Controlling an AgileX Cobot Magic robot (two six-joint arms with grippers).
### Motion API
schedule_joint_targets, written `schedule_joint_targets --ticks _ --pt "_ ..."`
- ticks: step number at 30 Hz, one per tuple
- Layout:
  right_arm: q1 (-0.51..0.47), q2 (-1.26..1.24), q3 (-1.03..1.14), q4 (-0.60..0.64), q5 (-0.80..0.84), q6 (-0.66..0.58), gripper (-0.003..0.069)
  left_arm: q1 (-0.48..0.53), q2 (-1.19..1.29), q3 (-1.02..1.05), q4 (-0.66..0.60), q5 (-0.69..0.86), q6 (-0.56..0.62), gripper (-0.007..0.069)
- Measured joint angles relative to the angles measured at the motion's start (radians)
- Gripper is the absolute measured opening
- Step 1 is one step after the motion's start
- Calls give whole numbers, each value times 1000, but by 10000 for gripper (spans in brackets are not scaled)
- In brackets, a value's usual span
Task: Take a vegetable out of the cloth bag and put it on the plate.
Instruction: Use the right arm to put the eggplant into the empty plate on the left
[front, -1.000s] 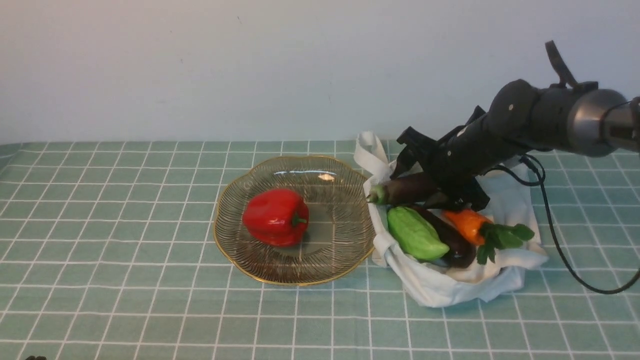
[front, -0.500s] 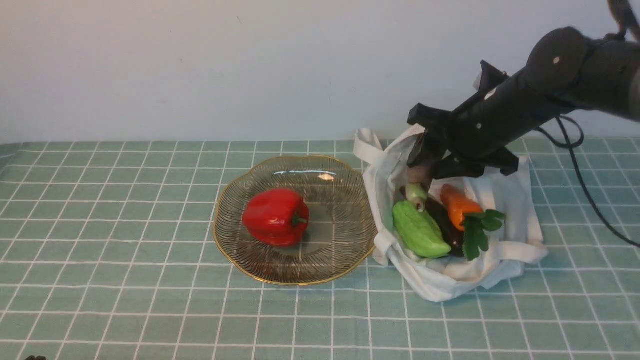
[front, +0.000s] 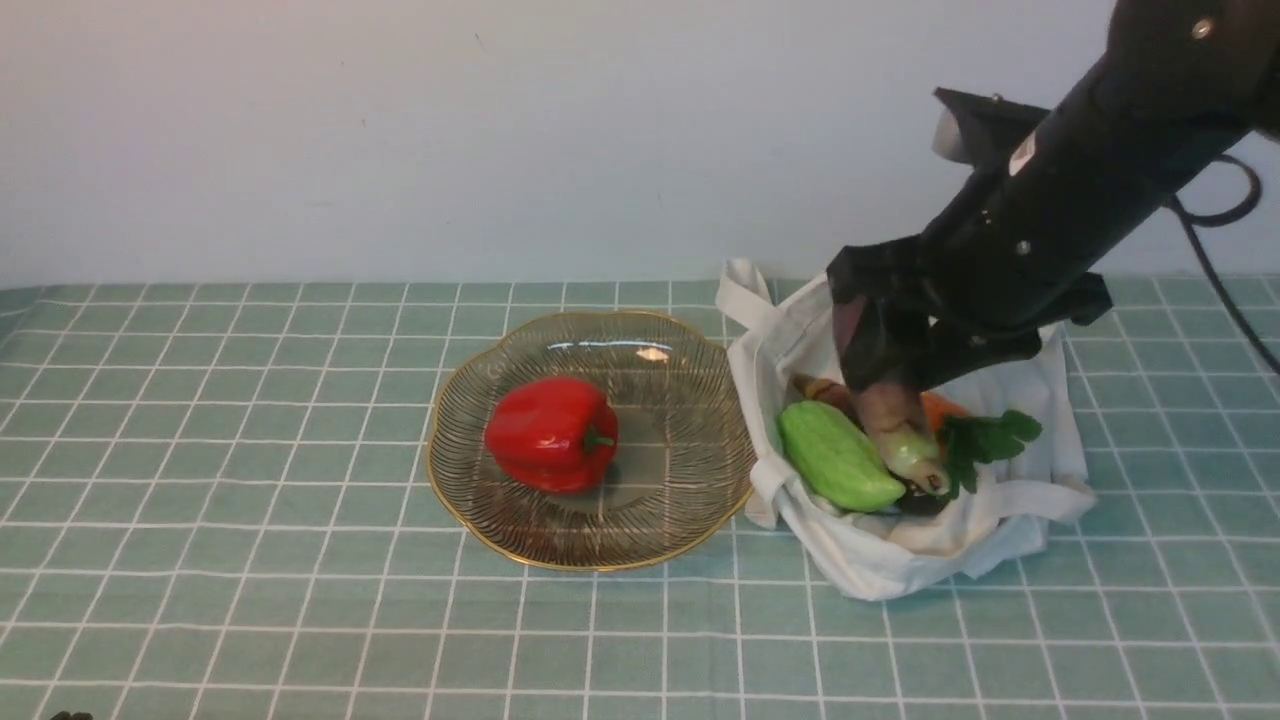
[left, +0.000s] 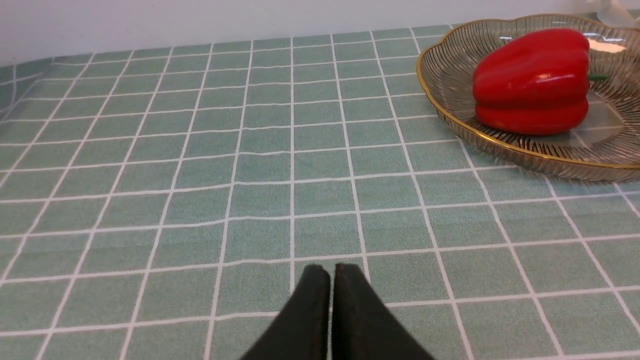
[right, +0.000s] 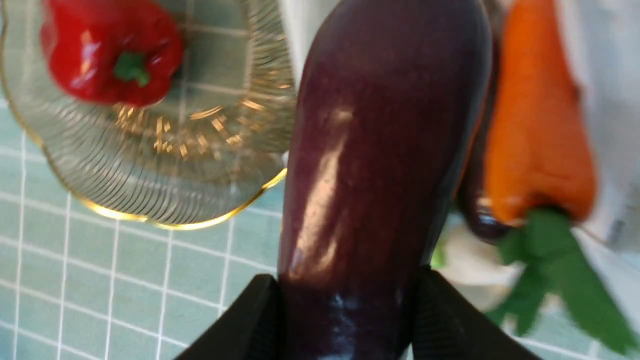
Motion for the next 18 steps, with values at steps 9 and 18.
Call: schedule_joint_targets --ticks 9,18 --pt "225 84 1 -85 -367 -7 313 0 0 0 0 0 0 -4" --pt "241 249 1 -188 -471 13 468 0 0 0 0 0 0 -4"
